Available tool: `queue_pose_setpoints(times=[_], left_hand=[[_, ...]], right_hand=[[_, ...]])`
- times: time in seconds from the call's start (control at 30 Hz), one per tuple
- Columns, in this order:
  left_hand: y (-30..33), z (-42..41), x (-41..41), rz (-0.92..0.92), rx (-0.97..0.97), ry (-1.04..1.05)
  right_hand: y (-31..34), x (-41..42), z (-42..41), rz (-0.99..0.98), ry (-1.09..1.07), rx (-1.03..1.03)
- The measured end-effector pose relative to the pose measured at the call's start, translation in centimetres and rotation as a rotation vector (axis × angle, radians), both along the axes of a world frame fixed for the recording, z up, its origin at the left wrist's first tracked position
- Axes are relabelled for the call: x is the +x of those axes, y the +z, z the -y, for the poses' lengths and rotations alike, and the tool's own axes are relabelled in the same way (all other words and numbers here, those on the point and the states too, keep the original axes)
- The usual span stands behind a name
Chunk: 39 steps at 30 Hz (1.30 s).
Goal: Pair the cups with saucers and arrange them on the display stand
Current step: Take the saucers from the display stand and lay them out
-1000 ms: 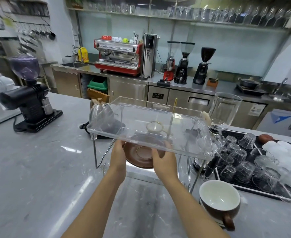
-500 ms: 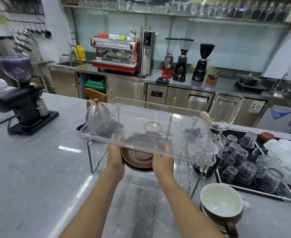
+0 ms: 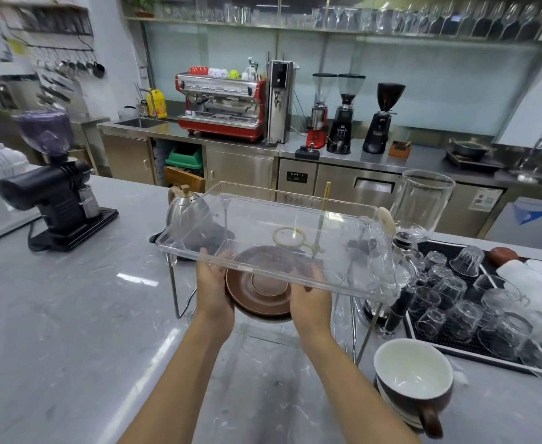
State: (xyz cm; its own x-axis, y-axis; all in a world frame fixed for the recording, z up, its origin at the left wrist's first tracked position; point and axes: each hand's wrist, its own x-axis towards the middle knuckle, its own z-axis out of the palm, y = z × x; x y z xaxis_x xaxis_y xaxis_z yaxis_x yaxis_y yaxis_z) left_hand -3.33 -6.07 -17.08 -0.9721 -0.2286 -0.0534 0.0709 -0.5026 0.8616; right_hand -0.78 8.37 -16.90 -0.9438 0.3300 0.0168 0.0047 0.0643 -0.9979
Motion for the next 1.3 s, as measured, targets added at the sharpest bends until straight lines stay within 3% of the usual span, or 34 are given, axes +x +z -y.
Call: queue_pose_setpoints(times=[0.37,0.83,1.3], left_hand=[[1.8,0.2,6.4,0.151,0.046,0.007],[1.0,1.5,15.9,0.179,0.005,0.030],[-2.6,-0.7,24.6,0.281,0.029,-0.142]], right_hand=[[0.7,4.4,0.4,0.016,0.039,0.020],[0.3,13.0,0.7,0.062,0.120,0.085],[-3.5,23.4,-2.8,0.186,0.059,0.111]])
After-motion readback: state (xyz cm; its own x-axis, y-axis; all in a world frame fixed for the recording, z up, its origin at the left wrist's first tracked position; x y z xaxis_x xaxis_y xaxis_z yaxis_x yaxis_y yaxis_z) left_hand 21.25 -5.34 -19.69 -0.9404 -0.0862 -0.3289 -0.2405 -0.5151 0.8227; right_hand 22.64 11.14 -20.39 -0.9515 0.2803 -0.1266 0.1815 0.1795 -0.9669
